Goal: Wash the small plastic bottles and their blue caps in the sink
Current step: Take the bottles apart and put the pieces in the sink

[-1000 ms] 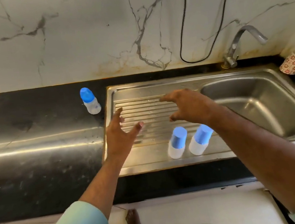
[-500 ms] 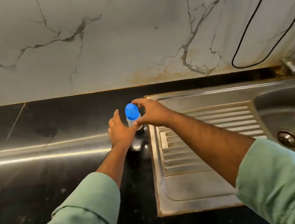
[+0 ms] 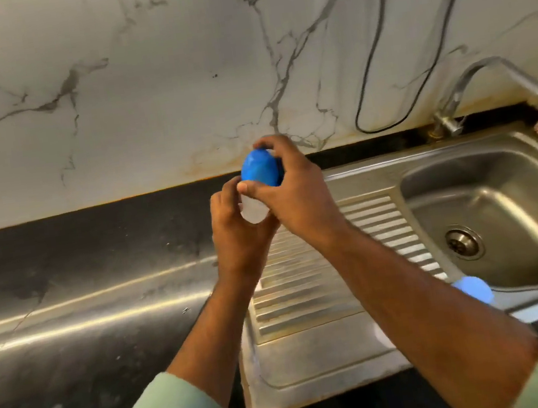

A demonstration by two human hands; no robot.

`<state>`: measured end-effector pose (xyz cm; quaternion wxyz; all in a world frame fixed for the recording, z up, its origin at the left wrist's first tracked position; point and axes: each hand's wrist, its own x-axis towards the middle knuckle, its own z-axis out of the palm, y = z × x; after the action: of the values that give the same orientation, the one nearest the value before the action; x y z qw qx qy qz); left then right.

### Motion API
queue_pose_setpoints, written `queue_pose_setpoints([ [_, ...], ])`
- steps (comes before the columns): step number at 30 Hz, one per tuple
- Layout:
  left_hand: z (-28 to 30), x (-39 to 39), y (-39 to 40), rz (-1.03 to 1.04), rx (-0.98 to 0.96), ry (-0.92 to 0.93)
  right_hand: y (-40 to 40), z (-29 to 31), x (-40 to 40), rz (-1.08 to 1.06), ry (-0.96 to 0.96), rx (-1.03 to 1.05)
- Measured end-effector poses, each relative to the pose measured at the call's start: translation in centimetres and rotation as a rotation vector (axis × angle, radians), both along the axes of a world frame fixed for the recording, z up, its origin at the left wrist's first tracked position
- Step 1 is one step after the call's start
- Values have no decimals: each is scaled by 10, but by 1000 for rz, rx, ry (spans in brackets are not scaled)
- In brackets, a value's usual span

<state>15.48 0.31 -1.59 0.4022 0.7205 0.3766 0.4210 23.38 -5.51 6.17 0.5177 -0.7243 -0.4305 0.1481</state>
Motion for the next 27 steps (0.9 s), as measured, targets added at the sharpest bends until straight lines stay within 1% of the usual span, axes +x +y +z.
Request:
queue_pose_setpoints([
  [3, 35, 37, -50, -119, 89, -55, -61, 30, 36, -77, 0, 57],
  [7, 64, 96, -128, -282, 17, -69, -150, 48, 98, -163, 32, 117],
  [11, 74, 162, -207, -348, -30, -86, -235, 55, 166, -209, 85, 124],
  [14, 70, 196, -245, -408, -59, -74, -278, 51, 206, -172, 151, 142],
  [16, 64, 214, -264, -440, -126, -75, -300, 44, 230, -130, 214, 132],
  [18, 54, 224, -274, -463, -225, -101, -311, 35, 249, -99, 344, 182],
  [21, 39, 245, -291, -478, -317, -149, -323, 25, 282, -121, 781, 381],
  [22, 34, 252, -295, -479, -320, -150, -326, 21, 291, -128, 853, 405],
  [25, 13, 290, -307, -484, -406, -185, -334, 1, 331, -139, 912, 412],
  [27, -4, 316, -307, -457, -461, -197, -338, -13, 359, -189, 991, 393],
])
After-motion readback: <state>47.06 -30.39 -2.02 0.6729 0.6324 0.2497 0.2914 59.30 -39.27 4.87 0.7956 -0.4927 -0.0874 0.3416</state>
